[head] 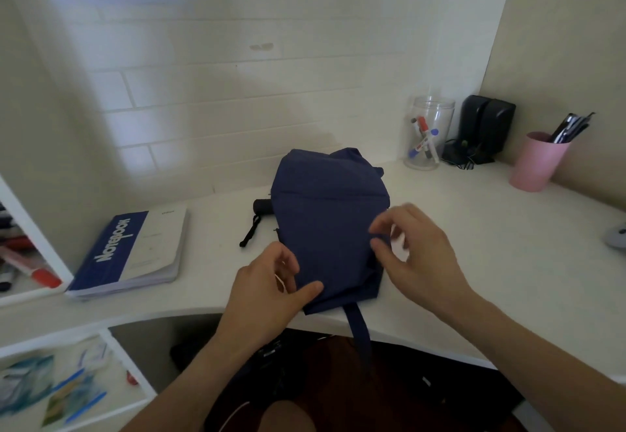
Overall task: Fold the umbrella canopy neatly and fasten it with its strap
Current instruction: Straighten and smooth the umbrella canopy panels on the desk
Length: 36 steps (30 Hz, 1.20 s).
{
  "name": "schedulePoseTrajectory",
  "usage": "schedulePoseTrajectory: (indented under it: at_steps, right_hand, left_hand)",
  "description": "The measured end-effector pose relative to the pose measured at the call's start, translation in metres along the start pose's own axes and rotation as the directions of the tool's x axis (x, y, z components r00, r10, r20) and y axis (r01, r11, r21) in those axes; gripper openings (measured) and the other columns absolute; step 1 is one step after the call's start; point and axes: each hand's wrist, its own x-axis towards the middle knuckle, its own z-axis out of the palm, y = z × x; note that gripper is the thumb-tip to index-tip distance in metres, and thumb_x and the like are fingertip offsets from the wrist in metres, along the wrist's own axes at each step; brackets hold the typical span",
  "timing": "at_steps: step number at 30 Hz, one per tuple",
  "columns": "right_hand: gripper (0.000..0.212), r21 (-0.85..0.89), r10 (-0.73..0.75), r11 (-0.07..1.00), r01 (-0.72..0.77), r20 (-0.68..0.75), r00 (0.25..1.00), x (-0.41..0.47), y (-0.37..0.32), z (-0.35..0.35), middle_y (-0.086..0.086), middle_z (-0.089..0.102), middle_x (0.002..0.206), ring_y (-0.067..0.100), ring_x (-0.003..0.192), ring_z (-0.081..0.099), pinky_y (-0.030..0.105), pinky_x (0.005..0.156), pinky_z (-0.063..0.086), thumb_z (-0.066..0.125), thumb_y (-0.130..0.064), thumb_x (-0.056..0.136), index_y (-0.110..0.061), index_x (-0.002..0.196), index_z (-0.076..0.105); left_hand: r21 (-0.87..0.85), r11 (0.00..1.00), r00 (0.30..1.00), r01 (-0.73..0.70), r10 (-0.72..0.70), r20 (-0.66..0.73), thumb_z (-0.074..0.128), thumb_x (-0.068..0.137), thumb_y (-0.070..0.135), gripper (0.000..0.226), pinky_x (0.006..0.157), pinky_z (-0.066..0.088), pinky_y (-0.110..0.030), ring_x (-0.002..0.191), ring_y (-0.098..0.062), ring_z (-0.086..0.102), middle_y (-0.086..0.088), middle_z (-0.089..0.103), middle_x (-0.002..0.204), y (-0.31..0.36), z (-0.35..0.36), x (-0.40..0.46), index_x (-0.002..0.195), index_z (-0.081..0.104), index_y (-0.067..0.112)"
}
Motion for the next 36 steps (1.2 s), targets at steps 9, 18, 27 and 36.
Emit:
schedulePoseTrajectory:
  at_steps: [9, 18, 27, 36]
  right_hand:
    - [0.054, -0.176, -0.168, 0.909, 0.377, 0.674, 0.72, -0.011, 0.034, 0.022, -0.016, 0.007, 0.168, 0.001, 0.154, -0.011, 0.036, 0.128, 0.005, 0.018, -0.046, 0.107, -0.032, 0.159, 0.016]
    - [0.061, 0.052, -0.167, 0.982, 0.18, 0.679, 0.715, -0.01, 0.038, 0.002, -0.024, 0.023, 0.163, -0.008, 0.151, 0.008, 0.03, 0.126, 0.018, 0.059, -0.052, 0.093, -0.042, 0.15, 0.04]
    - [0.046, -0.019, -0.18, 0.97, 0.242, 0.615, 0.768, -0.026, 0.035, 0.001, -0.027, 0.038, 0.155, -0.009, 0.147, 0.022, 0.022, 0.122, 0.023, 0.061, -0.05, 0.094, -0.044, 0.139, 0.055]
    - [0.034, 0.026, -0.142, 0.987, 0.16, 0.609, 0.781, -0.012, 0.022, -0.006, -0.021, 0.057, 0.141, -0.006, 0.131, 0.047, 0.022, 0.114, 0.037, 0.067, -0.043, 0.091, -0.038, 0.125, 0.069]
  left_hand:
    - [0.304, 0.874, 0.924, -0.379, 0.372, 0.084, 0.08, 0.076, 0.045, 0.042, 0.098, 0.041, -0.017, 0.115, -0.002, 0.045, 0.016, 0.052, 0.118, -0.012, 0.003, 0.003, 0.113, 0.06, 0.038]
    - [0.279, 0.769, 0.811, -0.575, 0.491, 0.318, 0.056, 0.092, 0.062, 0.051, 0.107, 0.049, -0.03, 0.13, 0.0, 0.052, 0.014, 0.058, 0.143, -0.034, 0.005, -0.001, 0.134, 0.061, 0.033]
    - [0.144, 0.848, 0.843, -0.509, 0.458, 0.282, 0.052, 0.092, 0.066, 0.046, 0.1, 0.052, -0.027, 0.117, 0.006, 0.059, 0.02, 0.069, 0.124, -0.029, 0.001, 0.001, 0.117, 0.074, 0.034]
    - [0.275, 0.819, 0.864, -0.504, 0.471, 0.178, 0.053, 0.095, 0.052, 0.038, 0.11, 0.038, -0.017, 0.126, 0.002, 0.047, 0.019, 0.057, 0.135, -0.018, 0.022, 0.012, 0.128, 0.065, 0.037]
